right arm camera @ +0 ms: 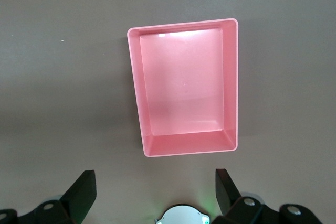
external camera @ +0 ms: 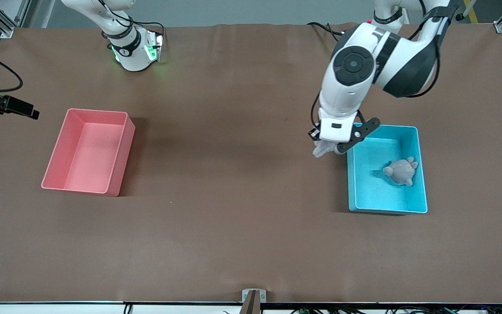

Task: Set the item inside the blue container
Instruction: 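Carry the plush to the blue tray with the left gripper and release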

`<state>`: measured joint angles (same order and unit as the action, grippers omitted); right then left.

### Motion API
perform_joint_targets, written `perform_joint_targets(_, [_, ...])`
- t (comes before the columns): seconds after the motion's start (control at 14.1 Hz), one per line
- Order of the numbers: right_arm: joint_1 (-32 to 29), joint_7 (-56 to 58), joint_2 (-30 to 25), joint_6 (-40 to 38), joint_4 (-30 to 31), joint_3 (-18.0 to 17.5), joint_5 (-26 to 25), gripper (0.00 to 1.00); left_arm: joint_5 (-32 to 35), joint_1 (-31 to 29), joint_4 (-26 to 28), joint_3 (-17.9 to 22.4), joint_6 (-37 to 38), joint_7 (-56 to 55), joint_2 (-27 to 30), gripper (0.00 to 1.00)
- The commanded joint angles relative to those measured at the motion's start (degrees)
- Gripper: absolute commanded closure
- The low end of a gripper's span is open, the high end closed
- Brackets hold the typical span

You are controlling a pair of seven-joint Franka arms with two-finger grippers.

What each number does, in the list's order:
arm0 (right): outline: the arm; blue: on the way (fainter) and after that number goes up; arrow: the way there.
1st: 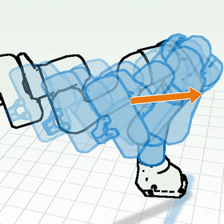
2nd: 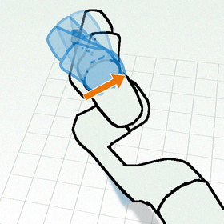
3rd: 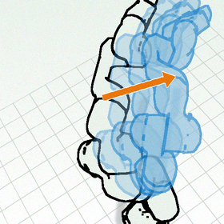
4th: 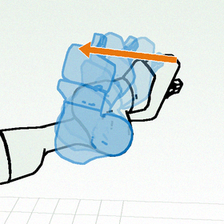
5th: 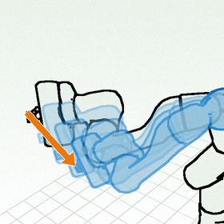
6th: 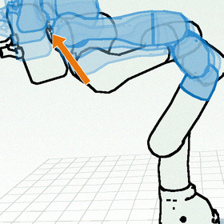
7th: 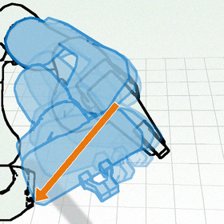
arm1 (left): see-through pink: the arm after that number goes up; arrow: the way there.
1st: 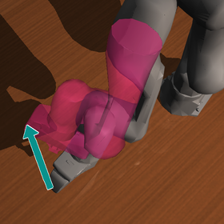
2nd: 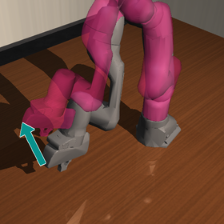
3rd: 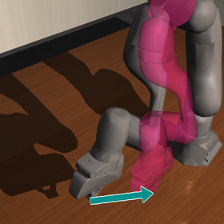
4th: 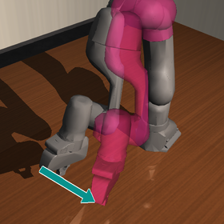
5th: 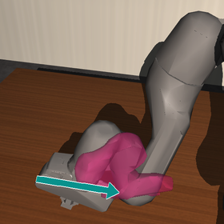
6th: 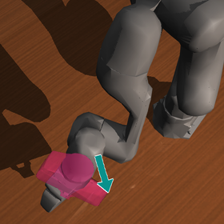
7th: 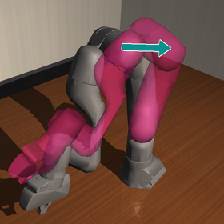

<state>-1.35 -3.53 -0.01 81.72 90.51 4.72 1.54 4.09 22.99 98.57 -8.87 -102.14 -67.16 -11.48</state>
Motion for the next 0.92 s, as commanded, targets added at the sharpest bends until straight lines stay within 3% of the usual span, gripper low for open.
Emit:
perform_joint_targets(0.0, [-1.2,3.0,-3.6,1.4,3.4,-0.6,-0.9,0.00,-1.1,-3.4,5.9,-0.4,-0.5,3.4,4.3,1.00])
perform_joint_targets(0.5, [-1.4,3.1,-7.2,-1.0,2.8,-0.7,-1.1,0.00,-1.2,-10.7,14.8,-0.4,-0.5,12.6,8.2,1.00])
perform_joint_targets(0.85, [-1.3,3.0,-6.8,-3.5,-0.1,-0.6,-1.0,0.00,-1.1,-12.8,18.2,-0.3,-1.4,13.4,5.4,1.00])
